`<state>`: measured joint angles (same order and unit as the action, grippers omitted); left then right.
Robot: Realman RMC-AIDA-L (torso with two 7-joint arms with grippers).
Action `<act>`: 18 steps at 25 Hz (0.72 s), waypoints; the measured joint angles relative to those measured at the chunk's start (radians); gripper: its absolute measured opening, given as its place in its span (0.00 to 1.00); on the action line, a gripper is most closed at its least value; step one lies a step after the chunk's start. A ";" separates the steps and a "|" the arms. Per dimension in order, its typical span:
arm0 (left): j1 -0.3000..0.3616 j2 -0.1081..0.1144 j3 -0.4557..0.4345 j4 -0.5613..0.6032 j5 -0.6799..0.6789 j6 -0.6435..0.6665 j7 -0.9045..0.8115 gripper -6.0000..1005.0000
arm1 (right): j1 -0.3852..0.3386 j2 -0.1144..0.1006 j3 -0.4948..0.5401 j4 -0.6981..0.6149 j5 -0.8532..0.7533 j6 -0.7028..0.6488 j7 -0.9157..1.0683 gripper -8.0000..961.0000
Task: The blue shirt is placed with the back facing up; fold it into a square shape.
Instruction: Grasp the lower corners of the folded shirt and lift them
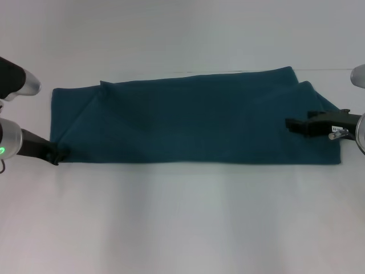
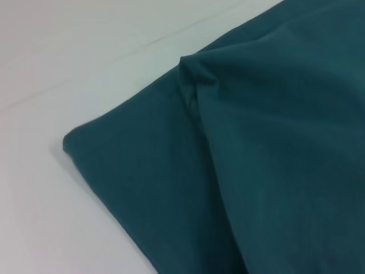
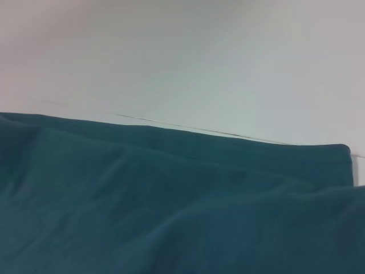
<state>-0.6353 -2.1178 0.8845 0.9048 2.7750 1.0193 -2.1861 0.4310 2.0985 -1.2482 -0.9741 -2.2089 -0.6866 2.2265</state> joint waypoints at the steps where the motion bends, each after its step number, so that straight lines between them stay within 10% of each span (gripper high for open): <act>1: 0.001 0.002 0.001 -0.001 0.000 0.005 0.001 0.43 | 0.000 0.000 0.000 0.000 0.000 0.001 0.000 0.65; 12: 0.004 0.007 -0.020 0.007 -0.040 0.158 0.084 0.03 | -0.009 0.000 -0.002 0.001 0.000 0.003 0.001 0.65; 18: 0.022 0.004 -0.059 0.039 -0.070 0.246 0.121 0.03 | -0.026 0.000 -0.008 0.002 0.000 0.002 0.001 0.65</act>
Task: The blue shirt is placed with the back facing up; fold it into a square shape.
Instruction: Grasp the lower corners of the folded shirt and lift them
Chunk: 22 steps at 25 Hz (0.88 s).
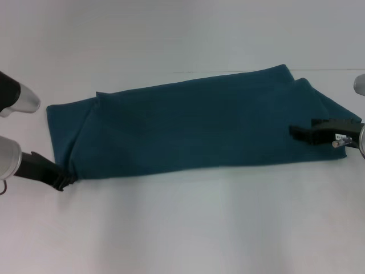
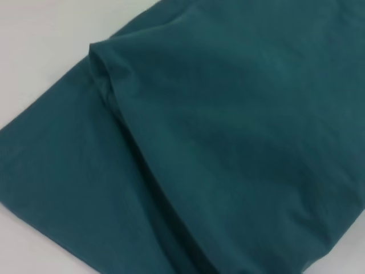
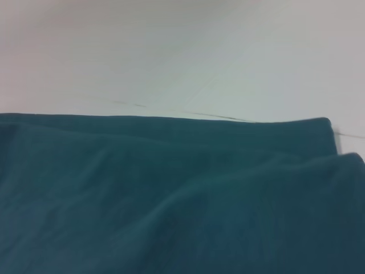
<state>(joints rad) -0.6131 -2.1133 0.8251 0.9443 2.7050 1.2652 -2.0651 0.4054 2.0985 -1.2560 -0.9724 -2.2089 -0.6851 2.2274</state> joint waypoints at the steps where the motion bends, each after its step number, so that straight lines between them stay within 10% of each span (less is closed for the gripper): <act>1: 0.008 -0.003 0.002 0.016 0.001 0.012 0.001 0.03 | -0.002 0.000 0.001 0.000 0.000 0.000 0.000 0.65; 22: 0.148 -0.027 0.010 0.193 -0.003 0.181 0.049 0.03 | 0.053 -0.010 0.122 -0.017 -0.147 -0.069 0.172 0.66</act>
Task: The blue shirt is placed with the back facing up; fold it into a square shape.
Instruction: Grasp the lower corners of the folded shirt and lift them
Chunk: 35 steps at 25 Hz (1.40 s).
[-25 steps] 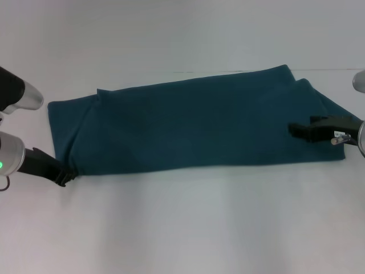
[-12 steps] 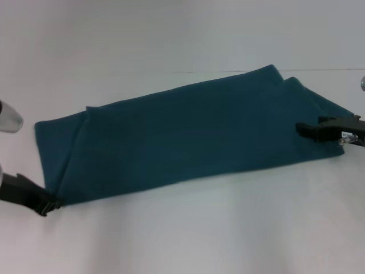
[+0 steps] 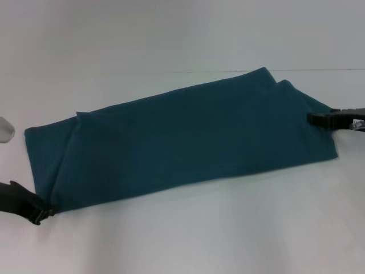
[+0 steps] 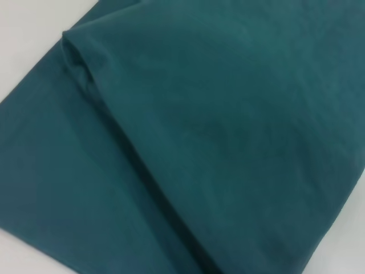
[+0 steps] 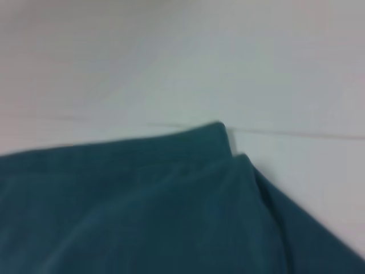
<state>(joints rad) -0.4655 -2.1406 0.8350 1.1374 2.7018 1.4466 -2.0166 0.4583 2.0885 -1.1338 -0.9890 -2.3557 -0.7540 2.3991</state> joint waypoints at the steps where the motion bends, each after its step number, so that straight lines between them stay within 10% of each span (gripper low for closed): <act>1: -0.003 -0.003 0.000 0.000 0.000 -0.001 0.004 0.03 | 0.006 0.001 0.000 0.000 -0.031 -0.007 0.027 0.66; 35: -0.016 -0.010 0.001 -0.034 -0.002 -0.043 0.039 0.04 | 0.114 -0.001 0.031 0.145 -0.188 -0.077 0.213 0.60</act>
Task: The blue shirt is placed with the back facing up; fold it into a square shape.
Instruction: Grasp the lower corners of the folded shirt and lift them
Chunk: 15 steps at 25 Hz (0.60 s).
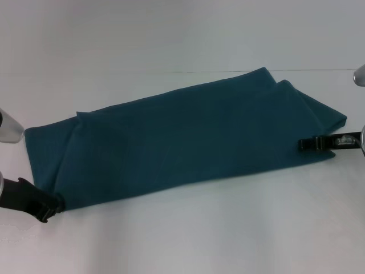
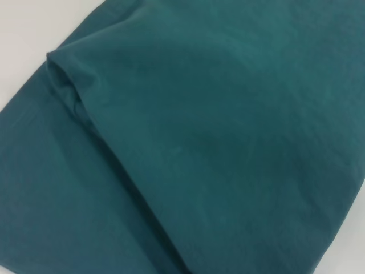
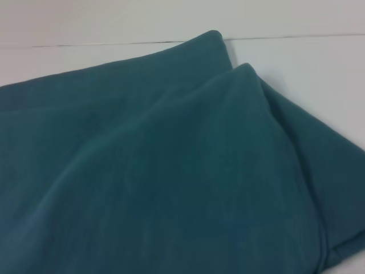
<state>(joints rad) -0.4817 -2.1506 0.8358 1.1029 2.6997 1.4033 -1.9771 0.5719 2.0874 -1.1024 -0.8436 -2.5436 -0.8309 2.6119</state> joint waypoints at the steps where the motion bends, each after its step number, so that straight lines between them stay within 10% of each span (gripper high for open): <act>1: 0.000 0.000 0.000 -0.001 0.000 0.000 0.000 0.04 | 0.004 0.000 0.000 0.006 0.001 0.003 -0.001 0.59; 15: 0.000 0.000 0.000 -0.003 0.004 -0.009 0.002 0.04 | 0.008 0.000 0.000 0.031 -0.001 0.012 -0.021 0.48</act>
<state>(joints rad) -0.4817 -2.1507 0.8359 1.0995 2.7041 1.3944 -1.9748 0.5800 2.0870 -1.1025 -0.8125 -2.5444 -0.8187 2.5910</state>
